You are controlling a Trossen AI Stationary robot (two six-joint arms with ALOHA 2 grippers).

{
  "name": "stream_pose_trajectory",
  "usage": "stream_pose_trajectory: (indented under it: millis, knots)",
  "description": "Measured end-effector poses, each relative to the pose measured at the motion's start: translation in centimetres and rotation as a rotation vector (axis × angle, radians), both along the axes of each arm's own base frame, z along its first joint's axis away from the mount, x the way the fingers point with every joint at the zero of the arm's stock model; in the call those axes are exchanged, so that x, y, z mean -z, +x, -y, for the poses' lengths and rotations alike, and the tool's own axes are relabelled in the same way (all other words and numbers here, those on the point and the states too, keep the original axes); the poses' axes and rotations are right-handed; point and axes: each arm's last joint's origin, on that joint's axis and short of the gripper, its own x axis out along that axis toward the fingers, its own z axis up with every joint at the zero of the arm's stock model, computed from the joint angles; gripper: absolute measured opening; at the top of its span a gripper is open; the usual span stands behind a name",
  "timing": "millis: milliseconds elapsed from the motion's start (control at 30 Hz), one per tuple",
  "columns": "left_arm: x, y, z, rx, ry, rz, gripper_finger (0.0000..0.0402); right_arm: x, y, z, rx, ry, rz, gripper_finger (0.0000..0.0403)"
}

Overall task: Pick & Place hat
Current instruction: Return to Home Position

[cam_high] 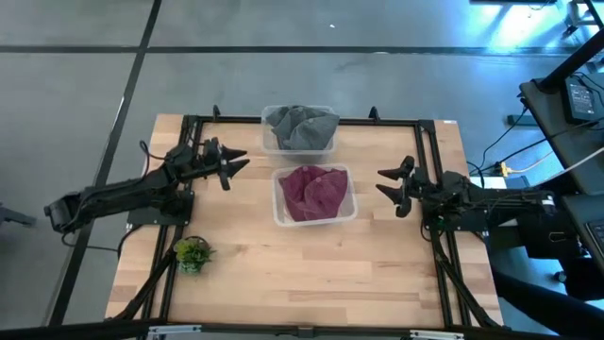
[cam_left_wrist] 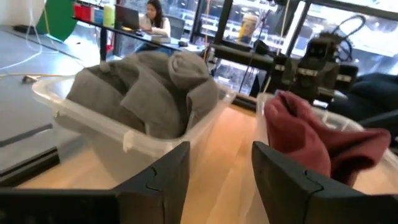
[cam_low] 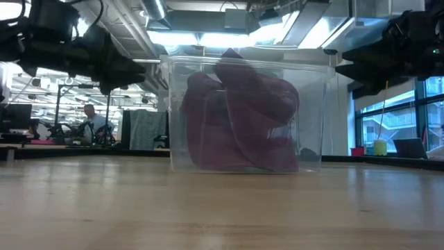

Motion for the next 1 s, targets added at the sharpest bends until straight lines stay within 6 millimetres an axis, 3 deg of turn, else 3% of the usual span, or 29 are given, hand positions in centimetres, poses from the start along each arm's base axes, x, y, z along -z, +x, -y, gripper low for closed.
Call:
stream_pose_trajectory:
  millis: [233,1000]
  knots:
    - [2.1,-1.0,0.7,0.03,-0.043,0.04,0.0167,-0.3,-0.3,0.0,-0.001,0.004,0.041,0.0232]
    - [2.0,-3.0,1.7,-0.053,-0.075,0.067,0.0168,0.2,-0.9,0.0,0.006,0.019,0.009,0.0232]
